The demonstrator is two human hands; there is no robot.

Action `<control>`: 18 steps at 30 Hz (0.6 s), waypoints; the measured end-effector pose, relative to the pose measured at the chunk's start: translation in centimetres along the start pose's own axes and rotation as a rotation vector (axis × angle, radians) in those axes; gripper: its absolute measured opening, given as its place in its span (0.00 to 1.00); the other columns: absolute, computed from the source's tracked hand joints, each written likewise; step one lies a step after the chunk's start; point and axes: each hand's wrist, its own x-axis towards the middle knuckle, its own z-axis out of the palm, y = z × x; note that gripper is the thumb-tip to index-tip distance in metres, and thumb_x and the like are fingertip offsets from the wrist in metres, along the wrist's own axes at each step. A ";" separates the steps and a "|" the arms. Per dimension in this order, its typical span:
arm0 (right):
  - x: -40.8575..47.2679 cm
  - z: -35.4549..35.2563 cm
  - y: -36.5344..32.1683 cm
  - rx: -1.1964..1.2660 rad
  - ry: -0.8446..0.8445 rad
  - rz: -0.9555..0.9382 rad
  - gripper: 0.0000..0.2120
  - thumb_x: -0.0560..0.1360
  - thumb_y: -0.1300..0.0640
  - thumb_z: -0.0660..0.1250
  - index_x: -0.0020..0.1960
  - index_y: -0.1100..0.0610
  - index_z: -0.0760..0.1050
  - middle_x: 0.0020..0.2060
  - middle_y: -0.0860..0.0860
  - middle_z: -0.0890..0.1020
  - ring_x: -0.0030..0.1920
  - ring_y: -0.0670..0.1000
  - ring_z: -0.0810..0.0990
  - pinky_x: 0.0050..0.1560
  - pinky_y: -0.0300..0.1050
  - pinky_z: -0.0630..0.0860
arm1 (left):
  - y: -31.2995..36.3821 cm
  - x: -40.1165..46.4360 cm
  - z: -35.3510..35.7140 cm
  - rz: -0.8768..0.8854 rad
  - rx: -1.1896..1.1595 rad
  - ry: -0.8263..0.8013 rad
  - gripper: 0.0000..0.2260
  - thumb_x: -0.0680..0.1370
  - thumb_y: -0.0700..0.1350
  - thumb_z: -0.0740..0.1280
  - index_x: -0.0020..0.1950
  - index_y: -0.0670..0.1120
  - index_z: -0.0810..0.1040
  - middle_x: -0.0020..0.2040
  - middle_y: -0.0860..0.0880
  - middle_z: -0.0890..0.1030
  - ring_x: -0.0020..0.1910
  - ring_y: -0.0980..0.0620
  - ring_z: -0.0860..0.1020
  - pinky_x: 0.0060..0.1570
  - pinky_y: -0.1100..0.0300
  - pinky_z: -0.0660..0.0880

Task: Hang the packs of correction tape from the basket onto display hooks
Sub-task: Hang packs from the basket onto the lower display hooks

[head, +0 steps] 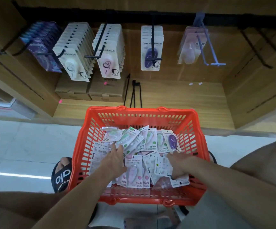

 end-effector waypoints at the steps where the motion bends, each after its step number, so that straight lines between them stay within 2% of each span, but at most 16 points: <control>1: 0.0 0.5 0.0 0.017 0.024 -0.006 0.38 0.75 0.46 0.75 0.78 0.56 0.61 0.69 0.57 0.72 0.66 0.59 0.77 0.58 0.50 0.76 | 0.1 0.0 0.1 0.001 0.001 -0.001 0.36 0.76 0.52 0.76 0.74 0.44 0.59 0.76 0.36 0.60 0.65 0.40 0.76 0.62 0.51 0.76; 4: 0.4 0.9 0.3 0.113 0.053 -0.027 0.36 0.75 0.44 0.74 0.76 0.56 0.64 0.68 0.56 0.75 0.65 0.58 0.78 0.61 0.49 0.77 | 0.4 -0.1 0.3 -0.002 -0.005 0.001 0.37 0.76 0.51 0.77 0.76 0.44 0.58 0.77 0.35 0.58 0.63 0.39 0.78 0.60 0.52 0.77; 6: 0.7 0.3 1.0 0.225 0.077 -0.017 0.30 0.75 0.42 0.73 0.70 0.56 0.69 0.64 0.55 0.77 0.61 0.56 0.79 0.59 0.50 0.78 | 0.6 -0.1 0.4 -0.017 -0.023 0.011 0.36 0.76 0.50 0.77 0.74 0.44 0.58 0.78 0.34 0.57 0.59 0.40 0.80 0.54 0.55 0.78; 9: 0.8 -0.5 2.3 0.336 0.307 0.029 0.22 0.77 0.45 0.72 0.62 0.56 0.70 0.59 0.55 0.75 0.57 0.56 0.78 0.52 0.49 0.77 | 1.0 -0.2 0.1 -0.048 -0.075 0.013 0.33 0.75 0.48 0.78 0.68 0.45 0.59 0.77 0.32 0.58 0.54 0.40 0.82 0.47 0.55 0.78; 10: 1.0 -0.5 2.7 0.349 0.374 0.043 0.24 0.76 0.46 0.73 0.64 0.56 0.68 0.61 0.56 0.73 0.60 0.58 0.78 0.54 0.49 0.76 | 1.1 -0.2 0.1 -0.063 -0.098 0.002 0.33 0.75 0.48 0.78 0.68 0.44 0.59 0.76 0.32 0.61 0.55 0.40 0.82 0.48 0.54 0.79; 12: 1.2 -0.2 3.0 0.334 0.323 0.054 0.40 0.72 0.42 0.75 0.76 0.55 0.61 0.71 0.59 0.66 0.69 0.62 0.74 0.63 0.52 0.76 | 1.0 -0.2 0.1 -0.086 -0.155 -0.030 0.33 0.75 0.46 0.78 0.69 0.42 0.59 0.67 0.35 0.73 0.57 0.40 0.81 0.50 0.51 0.81; 14: 1.1 0.4 2.6 0.254 0.172 0.034 0.56 0.70 0.35 0.75 0.84 0.49 0.45 0.82 0.58 0.52 0.77 0.64 0.66 0.73 0.56 0.71 | 0.8 -0.1 0.3 -0.090 -0.208 -0.033 0.28 0.77 0.42 0.75 0.68 0.41 0.61 0.51 0.44 0.78 0.52 0.43 0.81 0.41 0.57 0.78; 15: 1.0 0.8 2.2 0.196 0.136 0.024 0.59 0.69 0.32 0.74 0.85 0.47 0.40 0.83 0.59 0.46 0.79 0.64 0.62 0.77 0.57 0.67 | 0.7 -0.1 0.3 -0.086 -0.216 -0.027 0.24 0.78 0.41 0.72 0.66 0.41 0.62 0.46 0.46 0.76 0.48 0.45 0.80 0.36 0.60 0.74; 16: 1.0 1.2 1.9 0.147 0.128 0.020 0.60 0.69 0.31 0.74 0.85 0.47 0.38 0.84 0.60 0.42 0.80 0.66 0.59 0.79 0.58 0.61 | 0.5 -0.2 0.4 -0.086 -0.204 -0.021 0.20 0.79 0.39 0.70 0.64 0.41 0.63 0.44 0.47 0.75 0.46 0.46 0.78 0.34 0.60 0.71; 18: 1.0 1.8 1.5 0.094 0.136 0.022 0.61 0.69 0.29 0.73 0.85 0.47 0.36 0.83 0.61 0.37 0.82 0.67 0.54 0.82 0.60 0.53 | -0.1 -0.4 0.2 -0.088 -0.117 -0.024 0.18 0.79 0.39 0.69 0.64 0.43 0.63 0.50 0.46 0.77 0.48 0.47 0.78 0.41 0.58 0.73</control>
